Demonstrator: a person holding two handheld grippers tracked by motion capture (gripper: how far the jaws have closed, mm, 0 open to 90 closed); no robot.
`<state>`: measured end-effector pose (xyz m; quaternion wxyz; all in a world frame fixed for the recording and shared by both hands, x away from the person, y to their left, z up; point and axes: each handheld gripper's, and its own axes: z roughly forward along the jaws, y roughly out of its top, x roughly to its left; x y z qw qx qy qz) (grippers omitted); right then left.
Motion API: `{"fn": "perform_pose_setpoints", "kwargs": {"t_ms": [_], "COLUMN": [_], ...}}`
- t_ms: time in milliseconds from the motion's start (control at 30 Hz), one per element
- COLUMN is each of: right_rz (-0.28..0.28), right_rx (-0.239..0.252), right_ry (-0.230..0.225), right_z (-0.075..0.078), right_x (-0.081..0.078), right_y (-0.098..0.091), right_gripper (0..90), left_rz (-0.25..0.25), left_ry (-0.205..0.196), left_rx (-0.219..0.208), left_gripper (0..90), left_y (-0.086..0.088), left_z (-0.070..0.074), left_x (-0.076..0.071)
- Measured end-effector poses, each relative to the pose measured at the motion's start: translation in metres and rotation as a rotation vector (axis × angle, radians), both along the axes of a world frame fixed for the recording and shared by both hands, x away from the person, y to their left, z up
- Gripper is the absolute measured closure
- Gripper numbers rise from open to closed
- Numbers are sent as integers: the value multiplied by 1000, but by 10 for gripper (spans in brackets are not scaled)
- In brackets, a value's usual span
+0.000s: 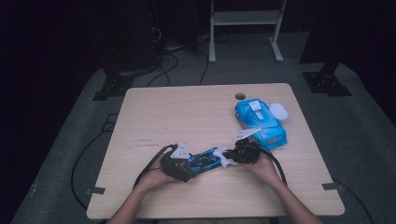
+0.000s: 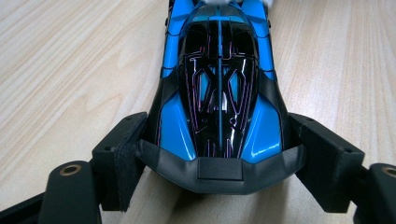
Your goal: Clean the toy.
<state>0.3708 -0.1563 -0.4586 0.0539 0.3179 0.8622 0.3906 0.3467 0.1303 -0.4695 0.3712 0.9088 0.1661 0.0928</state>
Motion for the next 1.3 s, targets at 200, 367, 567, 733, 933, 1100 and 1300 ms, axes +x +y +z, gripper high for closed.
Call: {"fn": "perform_pose_setpoints", "kwargs": {"t_ms": [200, 367, 567, 733, 933, 1100, 1300], "right_rz": [-5, 63, 58, 33, 149, 219, 158], "right_rx": [-10, 43, 33, 11, 4, -14, -24], "right_ry": [7, 9, 9, 6, -47, -54, -59], "right_z": [-2, 5, 4, 3, 13, 10, 12], "right_x": [0, -9, -7, -5, -23, -30, -24], "right_y": [0, 13, 12, 6, 40, 68, 46], "right_gripper": [843, 843, 843, 843, 844, 844, 843], "left_rz": [4, 10, 9, 23, 18, 19, 13], "left_ry": [-3, -8, -14, 42, 20, 20, 14], "left_rx": [7, 5, 15, 20, 16, 23, 20], "left_gripper": [231, 227, 226, 201, 235, 236, 236], "left_y": [1, 0, 0, 4, 0, 0, 0], "left_z": [-1, -1, -1, -5, -5, -4, -5], "left_x": [0, 0, 0, 4, 3, 2, 3]}}
